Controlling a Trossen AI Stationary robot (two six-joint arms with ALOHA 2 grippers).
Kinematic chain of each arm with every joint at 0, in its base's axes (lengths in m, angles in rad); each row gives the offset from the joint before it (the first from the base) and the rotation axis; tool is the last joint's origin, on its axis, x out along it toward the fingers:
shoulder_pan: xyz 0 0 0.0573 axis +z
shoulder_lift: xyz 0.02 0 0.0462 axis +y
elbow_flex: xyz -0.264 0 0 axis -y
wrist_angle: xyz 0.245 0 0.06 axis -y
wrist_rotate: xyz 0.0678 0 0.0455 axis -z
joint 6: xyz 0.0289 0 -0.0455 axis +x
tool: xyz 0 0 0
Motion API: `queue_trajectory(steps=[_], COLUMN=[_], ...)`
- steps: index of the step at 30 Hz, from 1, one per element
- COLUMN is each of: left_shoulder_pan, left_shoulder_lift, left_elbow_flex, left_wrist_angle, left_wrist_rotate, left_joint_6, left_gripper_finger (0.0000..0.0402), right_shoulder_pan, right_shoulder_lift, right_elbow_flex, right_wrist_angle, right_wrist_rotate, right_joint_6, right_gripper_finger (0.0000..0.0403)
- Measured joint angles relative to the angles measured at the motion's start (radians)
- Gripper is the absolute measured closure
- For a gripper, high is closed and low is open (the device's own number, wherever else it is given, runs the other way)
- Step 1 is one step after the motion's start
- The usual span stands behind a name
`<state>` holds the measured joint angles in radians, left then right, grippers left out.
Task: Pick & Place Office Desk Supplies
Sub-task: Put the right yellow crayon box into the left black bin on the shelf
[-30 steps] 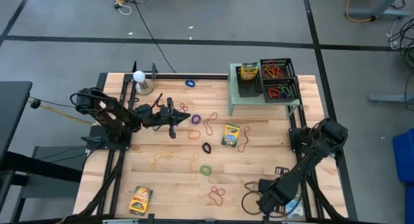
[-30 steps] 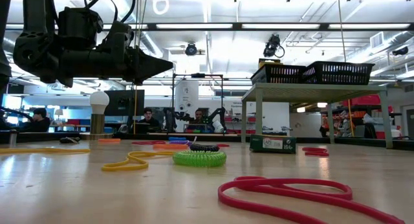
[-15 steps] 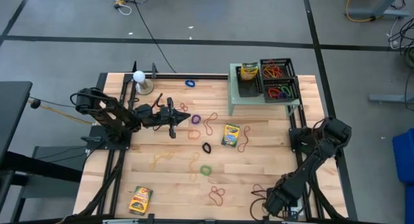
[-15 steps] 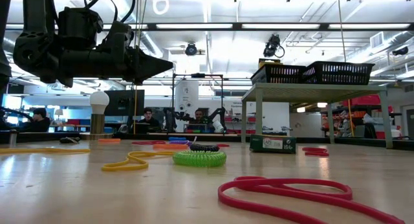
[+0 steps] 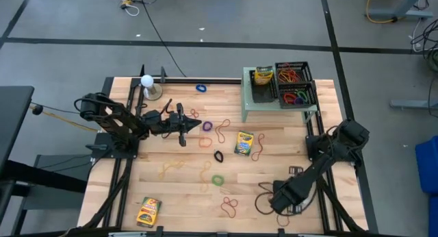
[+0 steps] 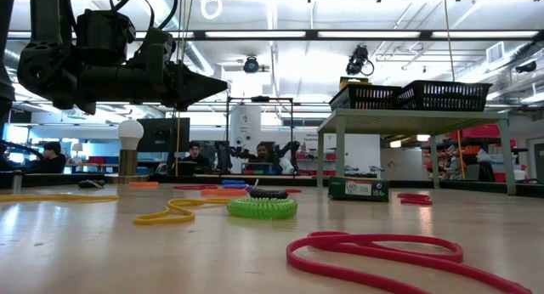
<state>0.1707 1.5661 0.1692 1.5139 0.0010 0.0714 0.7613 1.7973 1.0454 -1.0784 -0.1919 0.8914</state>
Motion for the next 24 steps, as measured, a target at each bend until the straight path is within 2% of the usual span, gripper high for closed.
queue_trajectory(steps=[3, 7, 10, 14, 17, 24], left_shoulder_pan=[0.001, 0.001, 0.001, 0.001, 0.001, 0.001], left_shoulder_lift=[0.000, 0.000, 0.000, 0.000, 0.000, 0.000], left_elbow_flex=[0.000, 0.000, 0.000, 0.000, 0.000, 0.000], left_wrist_angle=[0.000, 0.000, 0.000, 0.000, 0.000, 0.000], left_wrist_rotate=[0.000, 0.000, 0.000, 0.000, 0.000, 0.000], left_joint_6=[0.006, 0.007, 0.007, 0.007, 0.007, 0.007], left_gripper_finger=[0.0391, 0.0391, 0.0391, 0.0391, 0.0391, 0.0391], right_shoulder_pan=[-0.046, -0.118, -0.180, -0.233, -0.232, -0.106], right_shoulder_lift=[0.001, 0.006, 0.009, 0.010, -0.003, -0.044], right_elbow_flex=[-0.001, -0.004, -0.007, 0.028, 0.081, 0.102], right_wrist_angle=[-0.037, -0.074, -0.085, -0.152, -0.219, -0.196], right_wrist_rotate=[0.125, 0.353, 0.446, 0.512, 0.521, 0.496], right_joint_6=[-0.041, -0.059, -0.043, -0.044, -0.051, 0.032], right_gripper_finger=[0.0401, 0.0401, 0.0400, 0.0391, 0.0372, 0.0291])
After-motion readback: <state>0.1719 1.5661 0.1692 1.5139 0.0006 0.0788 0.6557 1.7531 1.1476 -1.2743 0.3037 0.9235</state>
